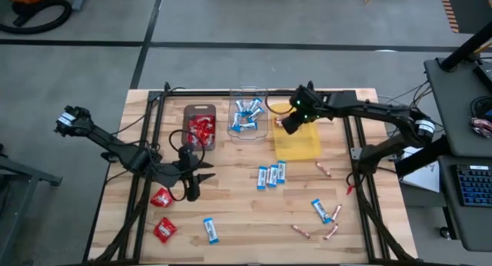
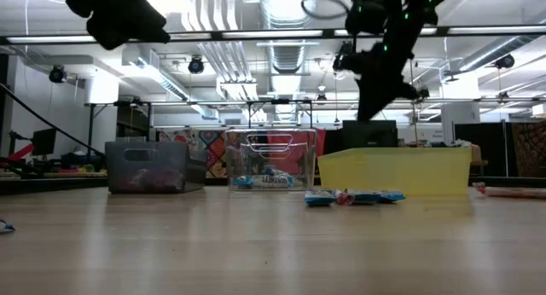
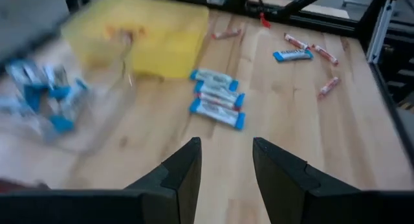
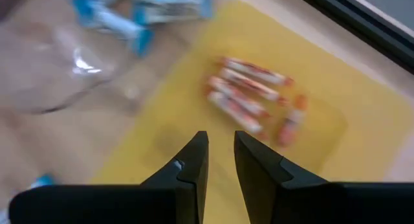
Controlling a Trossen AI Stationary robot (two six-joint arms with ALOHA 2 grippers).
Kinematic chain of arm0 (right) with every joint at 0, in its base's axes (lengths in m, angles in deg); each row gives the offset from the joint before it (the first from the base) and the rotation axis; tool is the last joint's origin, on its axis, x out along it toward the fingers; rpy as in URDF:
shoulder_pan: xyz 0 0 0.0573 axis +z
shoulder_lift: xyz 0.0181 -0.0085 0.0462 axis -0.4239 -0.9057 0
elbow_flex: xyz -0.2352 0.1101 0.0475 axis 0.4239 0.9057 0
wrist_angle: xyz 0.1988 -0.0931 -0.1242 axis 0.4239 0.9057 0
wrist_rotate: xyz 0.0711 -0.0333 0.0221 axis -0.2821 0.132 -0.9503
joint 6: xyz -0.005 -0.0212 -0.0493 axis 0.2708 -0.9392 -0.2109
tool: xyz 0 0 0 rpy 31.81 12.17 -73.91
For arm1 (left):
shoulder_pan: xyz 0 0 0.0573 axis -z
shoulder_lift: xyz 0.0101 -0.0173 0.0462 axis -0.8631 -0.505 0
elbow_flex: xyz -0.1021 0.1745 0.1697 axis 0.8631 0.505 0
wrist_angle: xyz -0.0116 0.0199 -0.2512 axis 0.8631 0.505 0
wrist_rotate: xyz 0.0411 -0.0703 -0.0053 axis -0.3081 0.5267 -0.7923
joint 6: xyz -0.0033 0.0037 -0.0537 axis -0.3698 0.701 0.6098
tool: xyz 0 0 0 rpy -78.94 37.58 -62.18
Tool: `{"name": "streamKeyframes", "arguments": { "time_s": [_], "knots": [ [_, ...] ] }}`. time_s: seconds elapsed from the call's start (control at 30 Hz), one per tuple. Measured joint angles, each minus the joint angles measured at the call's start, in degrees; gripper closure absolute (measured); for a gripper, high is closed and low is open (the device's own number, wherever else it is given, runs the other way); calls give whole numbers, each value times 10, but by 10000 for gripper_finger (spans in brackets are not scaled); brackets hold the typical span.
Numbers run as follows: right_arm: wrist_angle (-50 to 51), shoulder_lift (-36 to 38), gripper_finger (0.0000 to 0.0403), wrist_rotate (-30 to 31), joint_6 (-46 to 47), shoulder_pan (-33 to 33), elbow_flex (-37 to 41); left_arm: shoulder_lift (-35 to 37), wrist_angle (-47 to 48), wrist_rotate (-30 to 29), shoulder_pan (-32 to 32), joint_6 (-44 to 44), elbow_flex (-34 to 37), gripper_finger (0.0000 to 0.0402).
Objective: Sort candy
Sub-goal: Put the red candy into the black bin
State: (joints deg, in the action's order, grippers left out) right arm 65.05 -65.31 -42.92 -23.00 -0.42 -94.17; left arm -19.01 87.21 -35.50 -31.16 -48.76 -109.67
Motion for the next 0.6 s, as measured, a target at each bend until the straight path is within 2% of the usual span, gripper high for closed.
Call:
{"name": "streamKeyframes", "arguments": {
  "time_s": [0.27,0.43,0.6],
  "knots": [
    [-8,35,333,13,23,148,-12,-8,129,40,1,246,0,279],
    [-18,36,333,62,44,225,-12,-56,237,142,1,364,-9,283],
    [-22,36,333,105,51,267,-12,-145,379,254,1,411,-66,284]
  ]
}}
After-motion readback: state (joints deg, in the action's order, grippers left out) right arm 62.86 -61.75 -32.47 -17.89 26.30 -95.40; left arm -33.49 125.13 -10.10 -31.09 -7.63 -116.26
